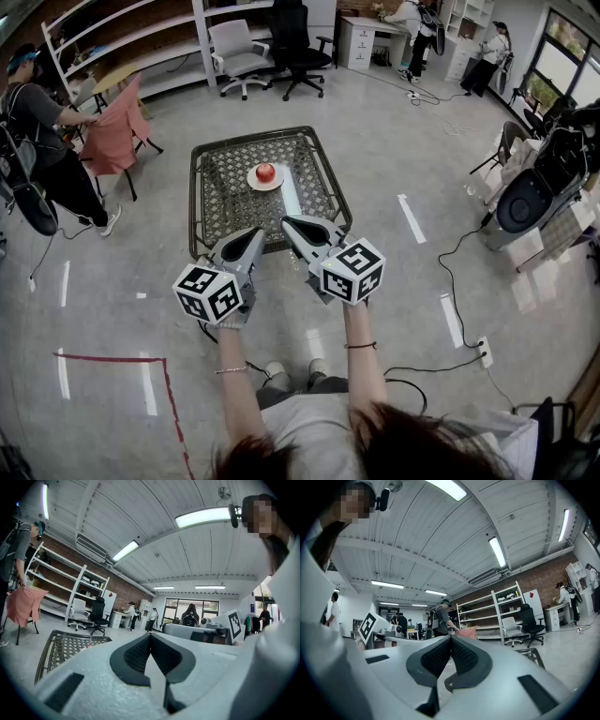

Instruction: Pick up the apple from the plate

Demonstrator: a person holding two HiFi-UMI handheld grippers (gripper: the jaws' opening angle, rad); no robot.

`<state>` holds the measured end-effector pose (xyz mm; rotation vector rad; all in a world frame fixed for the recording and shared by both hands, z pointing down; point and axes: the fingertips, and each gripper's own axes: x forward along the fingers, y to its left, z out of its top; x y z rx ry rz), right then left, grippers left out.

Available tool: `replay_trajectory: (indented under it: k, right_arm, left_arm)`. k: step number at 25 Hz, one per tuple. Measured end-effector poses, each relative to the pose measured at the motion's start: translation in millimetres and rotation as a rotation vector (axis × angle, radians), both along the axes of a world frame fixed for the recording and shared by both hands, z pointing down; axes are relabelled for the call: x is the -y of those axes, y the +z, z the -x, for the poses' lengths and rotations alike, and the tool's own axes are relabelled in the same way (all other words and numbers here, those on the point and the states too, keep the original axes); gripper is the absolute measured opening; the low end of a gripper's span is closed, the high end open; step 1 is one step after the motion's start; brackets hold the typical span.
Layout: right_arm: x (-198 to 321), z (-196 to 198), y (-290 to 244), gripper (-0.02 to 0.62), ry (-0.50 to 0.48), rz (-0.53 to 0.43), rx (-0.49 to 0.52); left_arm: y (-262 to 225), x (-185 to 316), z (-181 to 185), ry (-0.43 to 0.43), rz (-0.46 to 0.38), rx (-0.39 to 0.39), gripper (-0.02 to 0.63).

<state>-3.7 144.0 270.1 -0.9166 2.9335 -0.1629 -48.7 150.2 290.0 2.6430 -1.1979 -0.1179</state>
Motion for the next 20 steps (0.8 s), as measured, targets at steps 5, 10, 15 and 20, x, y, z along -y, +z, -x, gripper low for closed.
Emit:
replay_trajectory:
  k: [5, 10, 15, 20]
  right_arm:
    - [7, 4, -1, 0.009, 0.006, 0.001, 0.001]
    - [10, -3, 0, 0.009, 0.024, 0.006, 0.010]
    - [18, -8, 2, 0.009, 0.030, 0.012, 0.012]
    - [25, -12, 0, 0.009, 0.020, 0.015, 0.013]
  left_arm:
    - [-1, 6, 6, 0.004, -0.002, -0.003, 0.011]
    - [-1, 8, 1, 0.007, -0.002, -0.006, 0.011]
    - [0, 14, -2, 0.008, -0.002, -0.005, 0.011]
    - [-2, 23, -5, 0.002, -0.004, -0.004, 0.011]
